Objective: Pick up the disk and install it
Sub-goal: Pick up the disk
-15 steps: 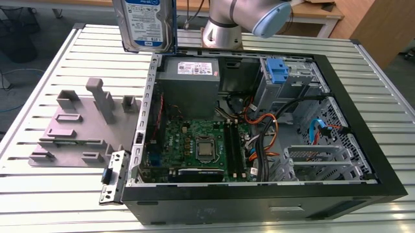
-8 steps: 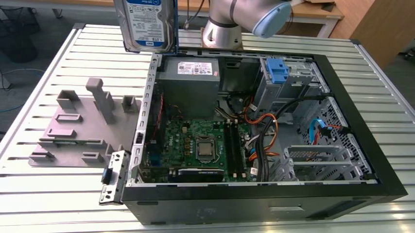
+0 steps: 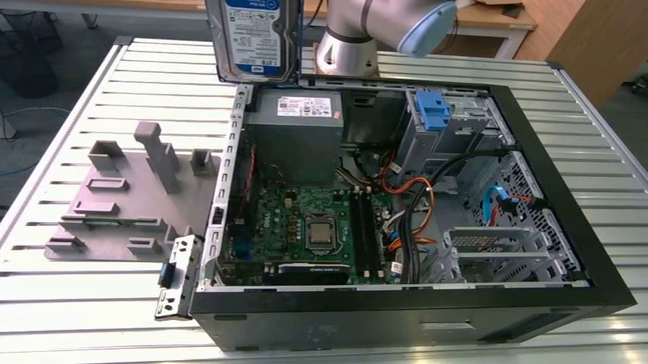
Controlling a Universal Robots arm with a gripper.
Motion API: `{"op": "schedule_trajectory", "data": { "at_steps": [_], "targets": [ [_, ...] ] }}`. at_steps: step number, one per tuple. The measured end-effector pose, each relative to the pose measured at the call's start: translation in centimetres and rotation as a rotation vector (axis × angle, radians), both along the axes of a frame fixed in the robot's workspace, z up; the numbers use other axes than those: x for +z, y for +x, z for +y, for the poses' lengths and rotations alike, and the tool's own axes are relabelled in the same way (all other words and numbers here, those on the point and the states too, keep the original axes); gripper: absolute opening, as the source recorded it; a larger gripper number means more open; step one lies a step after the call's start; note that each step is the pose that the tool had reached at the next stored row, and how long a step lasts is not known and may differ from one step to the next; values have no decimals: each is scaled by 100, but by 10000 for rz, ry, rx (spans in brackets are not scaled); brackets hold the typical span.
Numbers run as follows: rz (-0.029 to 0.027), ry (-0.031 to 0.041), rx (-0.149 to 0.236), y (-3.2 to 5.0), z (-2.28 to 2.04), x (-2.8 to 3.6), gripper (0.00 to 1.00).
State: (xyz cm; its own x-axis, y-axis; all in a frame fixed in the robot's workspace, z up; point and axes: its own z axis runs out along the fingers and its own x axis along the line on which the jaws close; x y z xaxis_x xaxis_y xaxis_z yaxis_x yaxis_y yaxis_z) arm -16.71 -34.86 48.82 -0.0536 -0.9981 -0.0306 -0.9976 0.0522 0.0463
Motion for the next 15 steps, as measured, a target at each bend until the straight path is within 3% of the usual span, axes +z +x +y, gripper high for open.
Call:
{"op": "schedule_trajectory", "data": {
  "at_steps": [15],
  "targets": [
    [0, 0, 0, 293, 0, -2, 35]
  ]
}}
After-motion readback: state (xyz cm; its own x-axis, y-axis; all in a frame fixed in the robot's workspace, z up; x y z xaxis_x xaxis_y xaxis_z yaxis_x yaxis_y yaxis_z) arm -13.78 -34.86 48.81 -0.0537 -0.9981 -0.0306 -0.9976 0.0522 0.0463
